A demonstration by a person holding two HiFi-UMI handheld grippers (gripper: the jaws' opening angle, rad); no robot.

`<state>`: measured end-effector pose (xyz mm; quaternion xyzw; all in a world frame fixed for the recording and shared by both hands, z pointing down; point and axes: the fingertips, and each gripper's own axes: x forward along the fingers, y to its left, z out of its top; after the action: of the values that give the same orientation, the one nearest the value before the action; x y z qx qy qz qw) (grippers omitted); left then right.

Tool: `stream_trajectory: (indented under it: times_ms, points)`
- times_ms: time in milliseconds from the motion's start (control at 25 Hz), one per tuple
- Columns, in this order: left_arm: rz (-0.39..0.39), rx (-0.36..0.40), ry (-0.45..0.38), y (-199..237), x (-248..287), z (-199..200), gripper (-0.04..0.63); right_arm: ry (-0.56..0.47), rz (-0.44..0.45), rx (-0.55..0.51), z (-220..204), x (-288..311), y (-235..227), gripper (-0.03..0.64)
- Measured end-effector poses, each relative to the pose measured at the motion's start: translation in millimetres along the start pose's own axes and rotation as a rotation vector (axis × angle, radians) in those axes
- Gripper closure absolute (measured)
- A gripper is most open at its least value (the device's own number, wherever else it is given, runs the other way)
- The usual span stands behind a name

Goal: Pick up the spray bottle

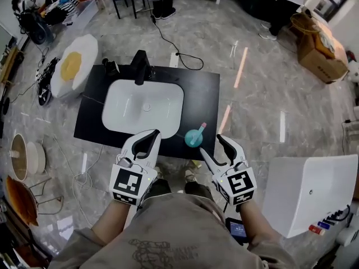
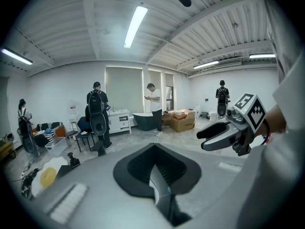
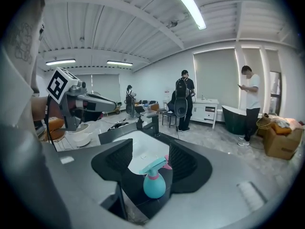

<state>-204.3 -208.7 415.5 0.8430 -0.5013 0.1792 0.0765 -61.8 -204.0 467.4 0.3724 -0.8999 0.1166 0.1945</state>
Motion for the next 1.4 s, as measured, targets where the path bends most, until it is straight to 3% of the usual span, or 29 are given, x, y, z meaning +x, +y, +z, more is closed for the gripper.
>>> stream_trajectory:
  times_ms: [440, 880, 1160, 1400]
  points:
    - [-0.178, 0.058, -0.016, 21, -6, -3, 0.595, 0.008, -0.178, 0.084, 0, 5, 27, 0.356]
    - [-0.245, 0.082, -0.007, 29, -11, -9, 0.595, 0.01, -0.264, 0.137, -8, 9, 39, 0.345]
    - [-0.269, -0.022, 0.022, 22, 8, -16, 0.595, 0.051, -0.263, 0.167, -27, 24, 18, 0.336]
    - [-0.259, -0.048, 0.074, 24, 20, -32, 0.595, 0.101, -0.228, 0.211, -50, 54, 9, 0.292]
